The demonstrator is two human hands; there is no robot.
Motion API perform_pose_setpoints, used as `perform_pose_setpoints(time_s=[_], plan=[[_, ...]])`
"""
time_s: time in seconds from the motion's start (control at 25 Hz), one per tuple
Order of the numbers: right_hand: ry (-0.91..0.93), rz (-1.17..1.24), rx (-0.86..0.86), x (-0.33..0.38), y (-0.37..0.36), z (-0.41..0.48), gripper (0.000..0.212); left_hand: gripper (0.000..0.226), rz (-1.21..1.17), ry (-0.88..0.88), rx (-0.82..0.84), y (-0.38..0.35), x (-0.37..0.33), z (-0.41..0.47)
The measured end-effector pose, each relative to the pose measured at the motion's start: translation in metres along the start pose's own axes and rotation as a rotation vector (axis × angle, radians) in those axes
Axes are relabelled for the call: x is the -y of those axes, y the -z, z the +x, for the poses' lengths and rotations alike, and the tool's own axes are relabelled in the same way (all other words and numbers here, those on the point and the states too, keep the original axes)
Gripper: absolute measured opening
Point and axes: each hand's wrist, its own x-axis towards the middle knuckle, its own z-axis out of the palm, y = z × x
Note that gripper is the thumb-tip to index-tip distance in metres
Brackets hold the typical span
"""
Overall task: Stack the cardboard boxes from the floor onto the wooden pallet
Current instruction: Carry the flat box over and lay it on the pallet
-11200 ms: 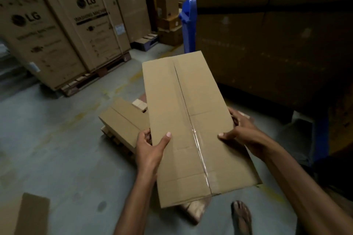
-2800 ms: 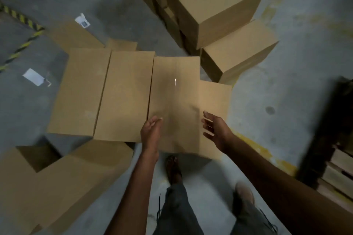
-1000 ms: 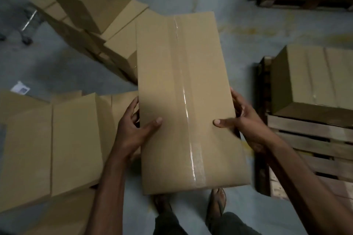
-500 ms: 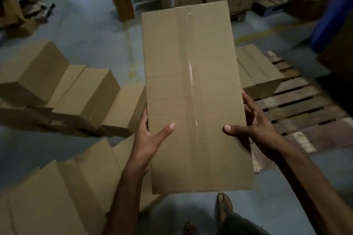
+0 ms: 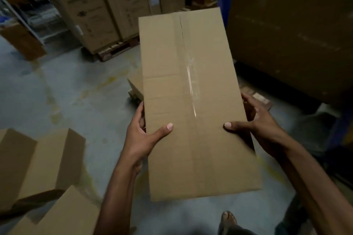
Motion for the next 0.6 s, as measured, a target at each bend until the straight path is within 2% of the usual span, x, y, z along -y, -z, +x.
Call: perform_pose_setpoints(time_s=[0.28,0.6], plan=[[-0.04,0.007,-0.034,0.029,0.156,0.065,0.097,0.092,-0.063,0.082,0.069,-0.163,-0.02,0.092],[-0.076,-0.01,-0.092,0.036,0.251,0.176,0.095,0.082,-0.054,0.14,0.096,-0.254,-0.024,0.221]])
